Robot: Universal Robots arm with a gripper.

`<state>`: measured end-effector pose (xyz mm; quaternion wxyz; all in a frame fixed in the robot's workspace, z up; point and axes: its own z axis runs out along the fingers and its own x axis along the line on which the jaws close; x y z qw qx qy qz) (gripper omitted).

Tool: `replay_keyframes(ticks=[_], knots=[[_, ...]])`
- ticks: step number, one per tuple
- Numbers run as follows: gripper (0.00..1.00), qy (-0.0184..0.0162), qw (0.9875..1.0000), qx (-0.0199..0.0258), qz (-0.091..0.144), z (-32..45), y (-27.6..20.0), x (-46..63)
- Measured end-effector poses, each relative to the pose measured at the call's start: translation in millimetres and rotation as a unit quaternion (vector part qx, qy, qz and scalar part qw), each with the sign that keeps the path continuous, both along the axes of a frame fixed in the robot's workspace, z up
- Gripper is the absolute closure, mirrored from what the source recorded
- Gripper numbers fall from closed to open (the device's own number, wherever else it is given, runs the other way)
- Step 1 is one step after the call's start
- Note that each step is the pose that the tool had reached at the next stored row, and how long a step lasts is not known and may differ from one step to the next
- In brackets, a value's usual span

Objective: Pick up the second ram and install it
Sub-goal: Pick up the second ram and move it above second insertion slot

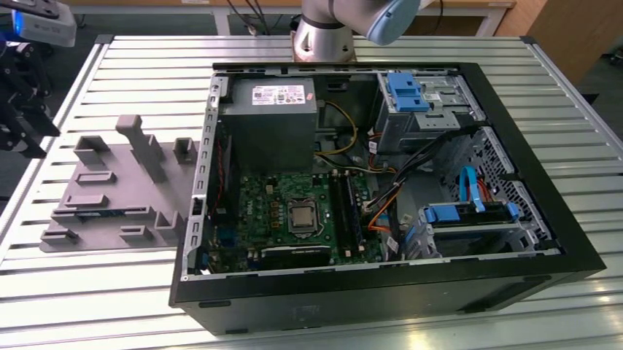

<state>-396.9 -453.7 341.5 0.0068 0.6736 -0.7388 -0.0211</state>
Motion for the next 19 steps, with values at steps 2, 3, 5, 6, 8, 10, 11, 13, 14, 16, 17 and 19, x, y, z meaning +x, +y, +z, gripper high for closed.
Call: replay_keyframes(ticks=[2, 3, 5, 6, 8, 10, 11, 13, 14, 16, 17, 19], knots=[[0.58, 0.0001, 1.0, 0.0, 0.0, -3.5, -0.8, 0.0], [0.58, 0.0, 1.0, 0.0, 0.0, -5.4, -1.2, -0.1], [0.58, 0.0, 1.0, 0.0, 0.0, -8.9, -2.0, -0.1], [0.58, 0.0, 1.0, 0.0, 0.0, -10.7, -2.4, -0.2], [0.58, 0.0001, 1.0, 0.0042, 0.0, -12.5, -3.2, -0.7], [0.58, 0.0, 0.9999, 0.0103, 0.0, -14.1, -4.2, -1.3], [0.58, 0.0001, 0.9999, 0.0119, 0.0, -15.3, -5.4, -1.7], [0.58, -0.0001, 0.9999, 0.0123, 0.0, -19.0, -7.9, -2.3], [0.58, -0.0001, 0.9999, 0.0123, 0.0, -20.9, -8.7, -2.4], [0.58, 0.0001, 0.9999, 0.0122, 0.0, -24.4, -9.7, -2.6], [0.58, 0.0, 0.9999, 0.0122, 0.0, -26.2, -10.0, -2.5], [0.58, 0.0, 0.9999, 0.0123, 0.0, -29.4, -10.4, -2.6]])
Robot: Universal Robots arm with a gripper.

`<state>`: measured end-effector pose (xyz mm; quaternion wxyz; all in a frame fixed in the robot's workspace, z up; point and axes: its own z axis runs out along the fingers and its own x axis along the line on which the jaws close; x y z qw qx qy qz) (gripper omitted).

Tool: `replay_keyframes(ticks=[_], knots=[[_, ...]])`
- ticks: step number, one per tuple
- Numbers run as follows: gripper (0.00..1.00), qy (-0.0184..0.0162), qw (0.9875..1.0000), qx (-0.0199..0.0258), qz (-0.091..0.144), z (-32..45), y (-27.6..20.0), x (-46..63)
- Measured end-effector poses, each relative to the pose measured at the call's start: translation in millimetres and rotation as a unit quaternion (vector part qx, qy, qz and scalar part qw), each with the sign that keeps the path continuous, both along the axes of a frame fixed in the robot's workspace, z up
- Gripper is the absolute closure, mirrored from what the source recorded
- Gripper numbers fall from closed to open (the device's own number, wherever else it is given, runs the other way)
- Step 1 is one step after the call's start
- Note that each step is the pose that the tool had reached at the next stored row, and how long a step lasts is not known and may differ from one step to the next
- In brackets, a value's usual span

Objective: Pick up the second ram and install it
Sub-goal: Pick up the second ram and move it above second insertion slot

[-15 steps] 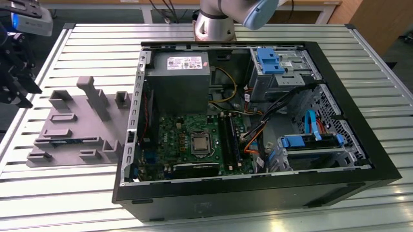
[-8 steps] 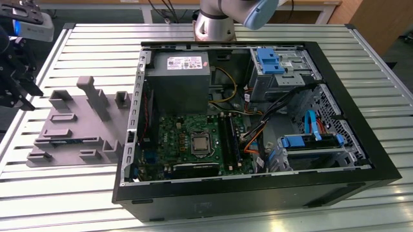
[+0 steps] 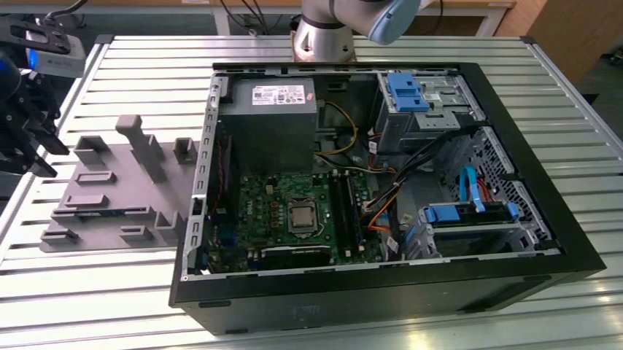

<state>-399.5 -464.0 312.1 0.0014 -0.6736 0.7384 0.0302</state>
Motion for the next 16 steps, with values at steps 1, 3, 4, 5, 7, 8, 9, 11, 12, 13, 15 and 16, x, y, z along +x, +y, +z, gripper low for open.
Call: replay_keyframes(ticks=[1, 3, 4, 5, 7, 8, 9, 11, 12, 13, 15, 16], knots=[[0.58, 0.0001, 1.0, 0.0, 0.0, -0.4, 0.0, 0.0], [0.58, 0.0001, 1.0, -0.0001, 0.0, -0.4, 0.0, 0.0], [0.58, 0.0001, 1.0, -0.0001, 0.0, -0.6, 0.0, 0.1], [0.58, 0.0, 1.0, 0.0, 0.0, -0.8, 0.0, 0.0], [0.58, 0.0, 1.0, 0.0, 0.0, -0.9, 0.0, 0.0], [0.58, 0.0, 1.0, 0.0, 0.0, -1.0, 0.0, 0.0], [0.58, 0.0, 1.0, 0.0, 0.0, -1.0, 0.0, 0.0], [0.58, 0.0, 1.0, 0.0, 0.0, -1.2, 0.0, 0.0], [0.58, 0.0, 1.0, -0.0001, 0.0, -1.2, 0.0, 0.0], [0.58, 0.0, 1.0, 0.0, 0.0, -1.3, 0.0, 0.0], [0.58, -0.0001, 1.0, 0.0, 0.0, -1.8, 0.0, 0.1], [0.58, -0.0002, 1.0, 0.0001, 0.0, -2.8, 0.0, 0.0]])
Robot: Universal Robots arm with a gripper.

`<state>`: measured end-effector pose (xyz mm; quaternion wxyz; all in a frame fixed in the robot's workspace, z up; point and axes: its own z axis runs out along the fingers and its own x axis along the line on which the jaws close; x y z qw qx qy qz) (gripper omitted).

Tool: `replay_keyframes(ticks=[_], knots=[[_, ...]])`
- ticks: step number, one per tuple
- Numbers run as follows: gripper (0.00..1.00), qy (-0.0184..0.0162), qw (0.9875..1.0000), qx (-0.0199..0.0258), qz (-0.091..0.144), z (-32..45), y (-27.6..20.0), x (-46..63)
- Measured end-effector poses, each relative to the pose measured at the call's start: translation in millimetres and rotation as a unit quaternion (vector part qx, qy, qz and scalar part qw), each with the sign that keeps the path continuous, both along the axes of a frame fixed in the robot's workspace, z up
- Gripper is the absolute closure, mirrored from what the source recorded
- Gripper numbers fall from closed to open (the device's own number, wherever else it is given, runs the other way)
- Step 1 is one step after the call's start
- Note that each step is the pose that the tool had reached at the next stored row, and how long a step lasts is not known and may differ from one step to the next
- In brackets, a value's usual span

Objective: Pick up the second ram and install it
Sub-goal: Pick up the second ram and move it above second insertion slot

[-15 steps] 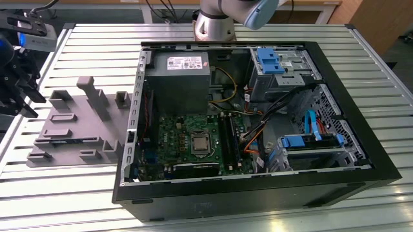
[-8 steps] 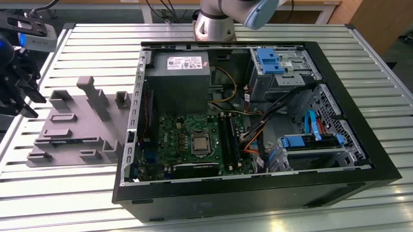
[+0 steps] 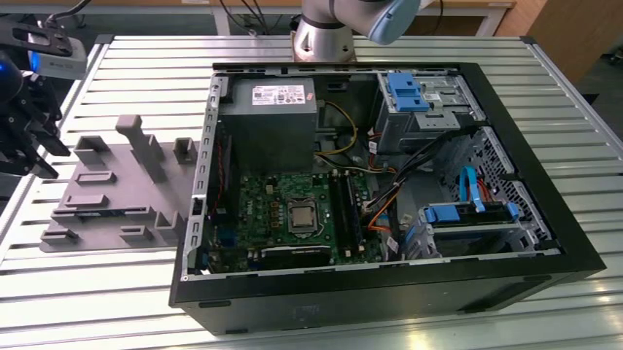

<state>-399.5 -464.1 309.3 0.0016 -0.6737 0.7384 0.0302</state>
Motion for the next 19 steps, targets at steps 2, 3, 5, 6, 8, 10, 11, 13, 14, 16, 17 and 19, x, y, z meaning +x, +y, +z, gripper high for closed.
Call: replay_keyframes(ticks=[2, 3, 5, 6, 8, 10, 11, 13, 14, 16, 17, 19], knots=[[0.58, 0.0002, 1.0, -0.0001, 0.0, -3.2, -0.2, 0.0], [0.58, 0.0001, 1.0, -0.0001, 0.0, -5.0, -0.3, 0.0], [0.58, 0.0001, 1.0, -0.0001, 0.0, -8.7, -1.0, 0.0], [0.58, 0.0002, 1.0, -0.0001, 0.0, -10.5, -1.5, 0.1], [0.58, 0.0001, 1.0, -0.0001, 0.0, -14.1, -2.5, 0.0], [0.58, 0.0001, 1.0, -0.0001, 0.0, -17.7, -3.5, 0.0], [0.58, 0.0002, 1.0, -0.0001, 0.0, -19.3, -3.9, 0.0], [0.58, 0.0003, 1.0, -0.0002, 0.0, -19.6, -3.9, -0.1], [0.58, 0.0003, 1.0, -0.0002, 0.0, -19.6, -3.9, -0.1], [0.58, 0.0002, 1.0, -0.0001, 0.0, -19.8, -4.0, 0.0], [0.58, 0.0002, 1.0, -0.0001, 0.0, -19.9, -4.0, 0.0], [0.58, 0.0001, 1.0, 0.0, 0.0, -20.4, -4.0, 0.0]])
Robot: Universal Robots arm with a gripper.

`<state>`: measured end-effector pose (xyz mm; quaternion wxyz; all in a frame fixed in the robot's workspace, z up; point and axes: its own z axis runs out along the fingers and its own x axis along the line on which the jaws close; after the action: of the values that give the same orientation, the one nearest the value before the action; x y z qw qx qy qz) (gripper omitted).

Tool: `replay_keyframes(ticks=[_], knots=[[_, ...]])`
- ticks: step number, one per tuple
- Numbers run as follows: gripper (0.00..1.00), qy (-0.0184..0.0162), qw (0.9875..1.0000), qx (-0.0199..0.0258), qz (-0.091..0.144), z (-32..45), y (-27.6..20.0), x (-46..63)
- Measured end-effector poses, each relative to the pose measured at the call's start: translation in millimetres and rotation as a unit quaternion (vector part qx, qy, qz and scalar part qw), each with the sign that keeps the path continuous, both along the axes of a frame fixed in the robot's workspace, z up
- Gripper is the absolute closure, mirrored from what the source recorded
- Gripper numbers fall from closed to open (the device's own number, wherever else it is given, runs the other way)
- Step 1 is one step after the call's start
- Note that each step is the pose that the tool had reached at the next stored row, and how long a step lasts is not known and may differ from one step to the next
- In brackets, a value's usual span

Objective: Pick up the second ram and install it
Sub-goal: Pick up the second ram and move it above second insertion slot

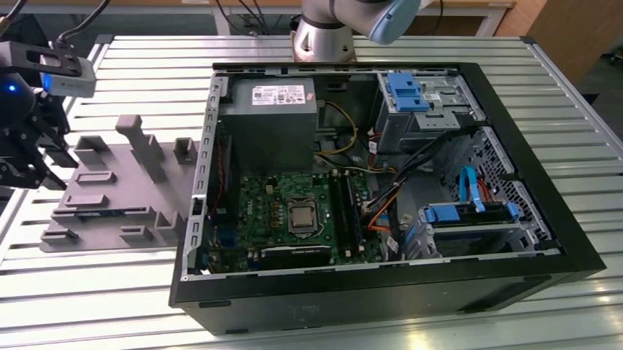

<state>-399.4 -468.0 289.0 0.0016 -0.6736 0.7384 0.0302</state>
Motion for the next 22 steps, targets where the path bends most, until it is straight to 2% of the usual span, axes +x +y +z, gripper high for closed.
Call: replay_keyframes(ticks=[11, 17, 22], knots=[[0.58, -0.0003, 1.0, -0.0001, 0.001, -18.6, 0.0, 0.0], [0.58, -0.0003, 1.0, -0.0001, 0.004, -20.1, -0.1, 0.0], [0.58, -0.0003, 0.9999, -0.0001, 0.016, -26.8, -0.2, 0.0]])
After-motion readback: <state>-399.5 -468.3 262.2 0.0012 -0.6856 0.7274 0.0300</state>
